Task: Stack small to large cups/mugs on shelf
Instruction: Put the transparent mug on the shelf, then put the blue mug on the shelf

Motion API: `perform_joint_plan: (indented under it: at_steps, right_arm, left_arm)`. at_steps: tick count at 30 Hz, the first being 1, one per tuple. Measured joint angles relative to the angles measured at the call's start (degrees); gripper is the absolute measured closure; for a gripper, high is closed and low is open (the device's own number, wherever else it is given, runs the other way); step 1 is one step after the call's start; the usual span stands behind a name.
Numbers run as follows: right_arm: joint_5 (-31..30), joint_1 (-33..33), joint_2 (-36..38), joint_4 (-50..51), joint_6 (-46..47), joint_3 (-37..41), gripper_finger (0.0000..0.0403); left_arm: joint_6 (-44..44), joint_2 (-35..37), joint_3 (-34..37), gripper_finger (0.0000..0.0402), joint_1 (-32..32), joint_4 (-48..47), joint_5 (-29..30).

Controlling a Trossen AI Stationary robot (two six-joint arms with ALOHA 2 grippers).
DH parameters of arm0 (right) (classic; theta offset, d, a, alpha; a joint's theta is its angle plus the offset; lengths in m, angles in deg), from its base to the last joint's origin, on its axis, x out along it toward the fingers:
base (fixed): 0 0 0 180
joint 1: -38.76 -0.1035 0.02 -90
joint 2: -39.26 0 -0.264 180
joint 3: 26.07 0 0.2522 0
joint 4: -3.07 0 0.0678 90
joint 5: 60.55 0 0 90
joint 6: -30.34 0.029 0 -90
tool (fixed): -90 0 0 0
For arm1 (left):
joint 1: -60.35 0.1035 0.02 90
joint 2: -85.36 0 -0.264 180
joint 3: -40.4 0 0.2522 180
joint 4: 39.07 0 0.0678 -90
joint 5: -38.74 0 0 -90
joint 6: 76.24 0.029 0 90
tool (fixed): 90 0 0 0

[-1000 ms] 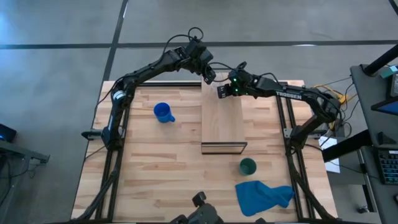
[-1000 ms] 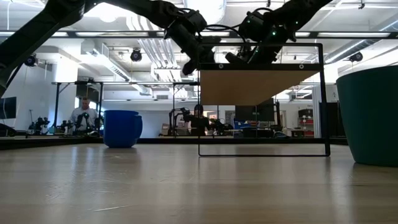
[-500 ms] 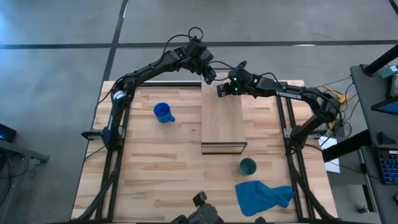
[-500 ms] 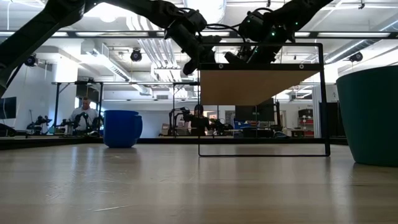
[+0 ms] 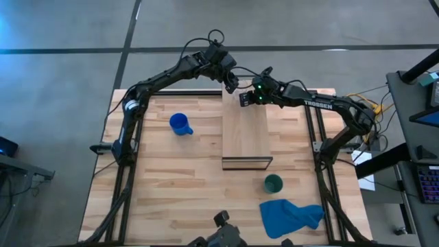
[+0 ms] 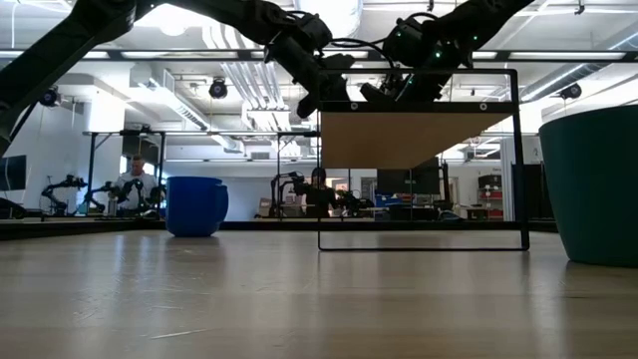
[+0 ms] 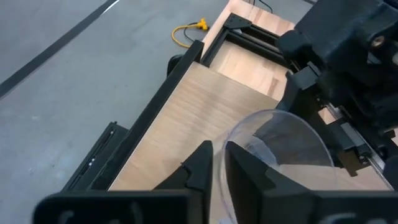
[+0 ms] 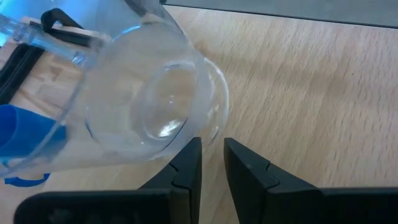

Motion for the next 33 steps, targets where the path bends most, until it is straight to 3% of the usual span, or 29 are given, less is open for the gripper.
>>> perform_joint_plan:
  at_steps: [8, 24, 28, 33]
  right_arm:
    - [0.0, 0.0, 0.0, 0.6, 0.0, 0.0, 0.0339]
    - [2.1, -1.5, 4.3, 9.9, -2.7, 0.2, 0.0339]
    - [6.3, -1.5, 9.1, 16.1, -3.1, 0.1, 0.0339]
    - [7.7, -4.3, 15.6, 29.1, -2.3, 0.1, 0.0339]
  left_arm:
    - [-0.1, 0.0, 0.0, 0.0329, 0.0, 1.6, 0.9]
    - [-0.1, 1.3, -0.5, 0.0326, -0.7, 0.9, 2.6]
    - [-0.1, 4.0, -0.5, 0.0326, -1.4, -5.7, 2.2]
    - [-0.1, 8.4, -0.5, 0.0326, -3.8, -21.5, 2.1]
